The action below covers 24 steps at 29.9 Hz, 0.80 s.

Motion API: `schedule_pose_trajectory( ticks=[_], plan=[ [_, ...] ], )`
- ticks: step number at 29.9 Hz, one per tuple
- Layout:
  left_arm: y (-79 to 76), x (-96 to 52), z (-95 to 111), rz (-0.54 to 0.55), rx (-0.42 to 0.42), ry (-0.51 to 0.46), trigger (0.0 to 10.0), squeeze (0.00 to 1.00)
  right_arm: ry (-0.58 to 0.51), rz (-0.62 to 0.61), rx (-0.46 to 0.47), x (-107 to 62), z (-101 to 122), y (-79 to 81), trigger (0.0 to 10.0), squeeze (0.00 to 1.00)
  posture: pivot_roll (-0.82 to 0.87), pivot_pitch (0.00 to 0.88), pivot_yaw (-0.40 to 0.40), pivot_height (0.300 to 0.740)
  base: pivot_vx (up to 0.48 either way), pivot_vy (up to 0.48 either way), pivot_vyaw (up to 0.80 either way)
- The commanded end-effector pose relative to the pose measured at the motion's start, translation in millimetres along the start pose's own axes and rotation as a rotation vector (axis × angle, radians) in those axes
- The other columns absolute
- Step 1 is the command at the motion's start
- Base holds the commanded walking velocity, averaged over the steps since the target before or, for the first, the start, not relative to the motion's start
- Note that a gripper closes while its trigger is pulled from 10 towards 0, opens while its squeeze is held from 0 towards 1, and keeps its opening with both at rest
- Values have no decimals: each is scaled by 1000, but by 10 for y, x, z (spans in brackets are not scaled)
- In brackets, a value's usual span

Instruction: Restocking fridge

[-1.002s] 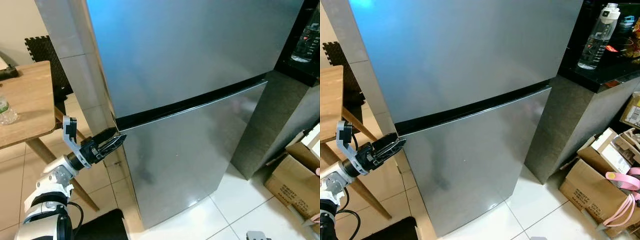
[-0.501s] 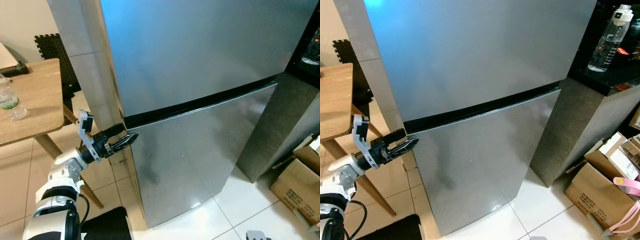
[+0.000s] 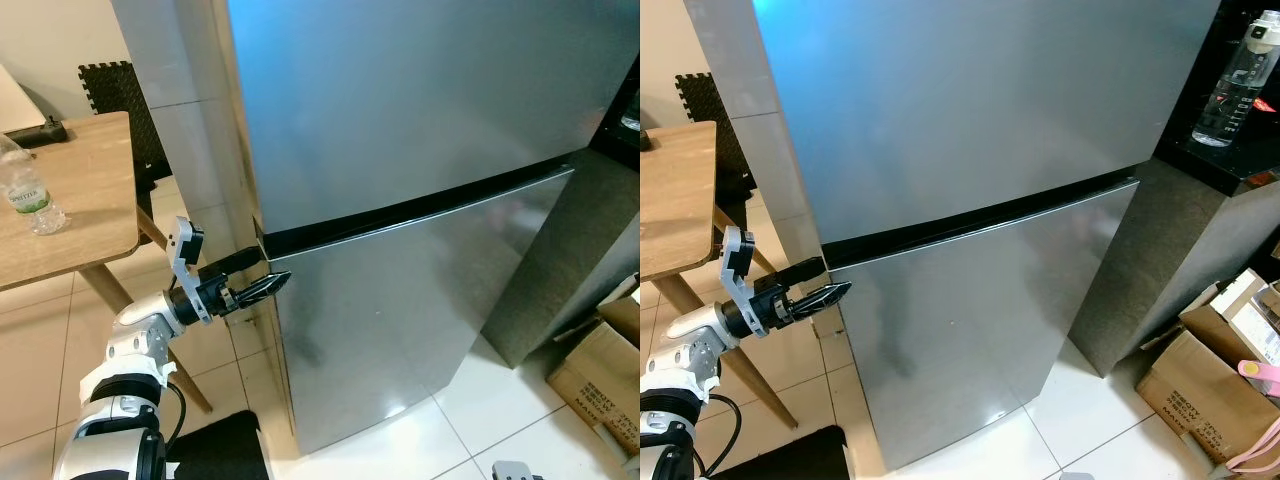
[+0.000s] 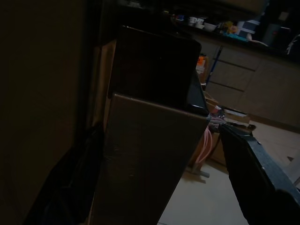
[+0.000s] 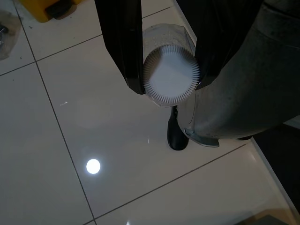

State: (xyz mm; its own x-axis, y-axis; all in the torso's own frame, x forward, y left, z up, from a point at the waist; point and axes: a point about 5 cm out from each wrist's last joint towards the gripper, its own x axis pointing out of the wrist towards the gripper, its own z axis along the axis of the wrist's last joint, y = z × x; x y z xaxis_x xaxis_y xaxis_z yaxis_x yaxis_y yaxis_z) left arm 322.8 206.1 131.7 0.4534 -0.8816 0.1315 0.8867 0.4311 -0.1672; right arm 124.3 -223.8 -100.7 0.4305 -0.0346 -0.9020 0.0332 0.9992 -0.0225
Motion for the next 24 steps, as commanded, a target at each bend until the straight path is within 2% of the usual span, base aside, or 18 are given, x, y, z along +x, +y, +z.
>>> schedule_pose_trajectory(
  ticks=[1, 13, 24],
  plan=[
    [-184, 237, -202, -174, -55, 69, 10000, 0, 6, 1, -5, 1, -7, 8, 10000, 0, -67, 0, 2, 740, 0, 0, 0],
    [-346, 386, -280, -267, -77, 67, 10000, 0, 7, 0, -3, 1, -13, 10, 10000, 0, -68, 0, 1, 740, 0, 0, 0],
    [-441, 432, -292, -324, -92, 72, 10000, 0, 9, 0, 1, 0, -23, 11, 10000, 0, -68, 0, 4, 740, 0, 0, 0]
  ],
)
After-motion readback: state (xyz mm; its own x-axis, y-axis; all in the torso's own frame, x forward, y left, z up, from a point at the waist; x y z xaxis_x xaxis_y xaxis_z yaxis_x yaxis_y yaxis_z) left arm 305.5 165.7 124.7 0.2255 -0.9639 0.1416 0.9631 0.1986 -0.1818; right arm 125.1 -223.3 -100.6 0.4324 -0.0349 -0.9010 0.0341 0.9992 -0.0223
